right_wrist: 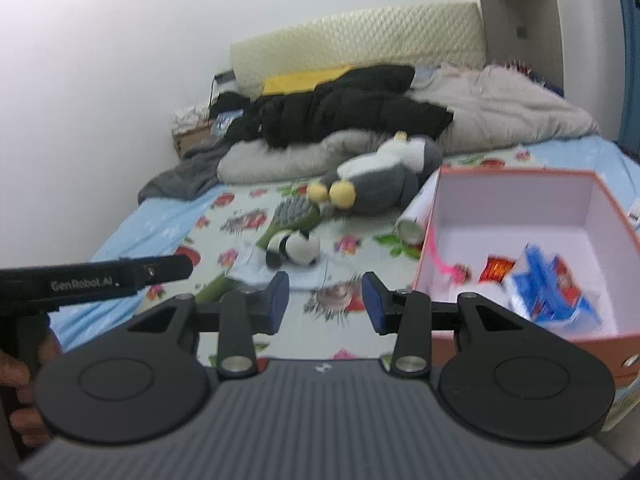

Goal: Organize soft objects
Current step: 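Move both tools back over the white face mask and panda plush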

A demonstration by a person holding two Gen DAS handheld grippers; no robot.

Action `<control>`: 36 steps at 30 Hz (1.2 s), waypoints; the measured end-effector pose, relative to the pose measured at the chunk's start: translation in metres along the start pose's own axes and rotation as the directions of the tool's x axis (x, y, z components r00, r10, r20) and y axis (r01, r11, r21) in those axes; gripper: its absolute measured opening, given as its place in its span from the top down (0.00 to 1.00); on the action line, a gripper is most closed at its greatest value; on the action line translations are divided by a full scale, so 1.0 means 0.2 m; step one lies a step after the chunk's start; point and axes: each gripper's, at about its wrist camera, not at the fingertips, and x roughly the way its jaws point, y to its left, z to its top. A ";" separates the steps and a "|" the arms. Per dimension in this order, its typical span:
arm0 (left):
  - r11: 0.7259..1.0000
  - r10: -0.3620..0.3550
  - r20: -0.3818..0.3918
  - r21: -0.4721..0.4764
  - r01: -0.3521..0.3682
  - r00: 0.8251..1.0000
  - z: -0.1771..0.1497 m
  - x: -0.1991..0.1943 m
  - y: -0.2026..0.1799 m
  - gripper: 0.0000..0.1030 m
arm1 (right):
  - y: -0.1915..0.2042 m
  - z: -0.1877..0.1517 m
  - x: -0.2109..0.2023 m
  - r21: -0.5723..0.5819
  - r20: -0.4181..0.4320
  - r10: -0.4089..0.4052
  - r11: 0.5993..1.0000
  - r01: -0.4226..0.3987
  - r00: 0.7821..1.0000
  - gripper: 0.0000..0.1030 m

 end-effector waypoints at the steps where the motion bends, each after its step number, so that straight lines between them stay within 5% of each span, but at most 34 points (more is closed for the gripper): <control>1: 1.000 0.004 -0.005 -0.004 -0.004 1.000 -0.01 0.01 0.01 0.51 | 0.01 -0.02 0.01 -0.003 -0.014 0.005 1.000 -0.005 1.000 0.58; 12: 0.992 0.050 -0.098 -0.110 -0.060 0.994 -0.21 0.11 0.23 0.50 | 0.06 -0.13 0.17 -0.005 -0.104 0.019 1.000 -0.020 0.994 0.58; 15: 0.992 0.050 -0.107 -0.114 -0.062 0.993 -0.21 0.18 0.28 0.41 | 0.09 -0.11 0.25 0.005 -0.120 0.024 1.000 -0.023 0.993 0.58; 34: 0.984 0.047 -0.165 -0.161 -0.074 0.985 -0.15 0.68 0.47 0.41 | 0.06 0.08 0.73 0.044 -0.133 0.058 0.998 -0.052 0.989 0.58; 36: 0.980 0.045 -0.167 -0.182 -0.076 0.985 -0.14 0.74 0.50 0.41 | 0.04 0.09 0.81 0.057 -0.146 0.056 0.997 -0.048 0.988 0.51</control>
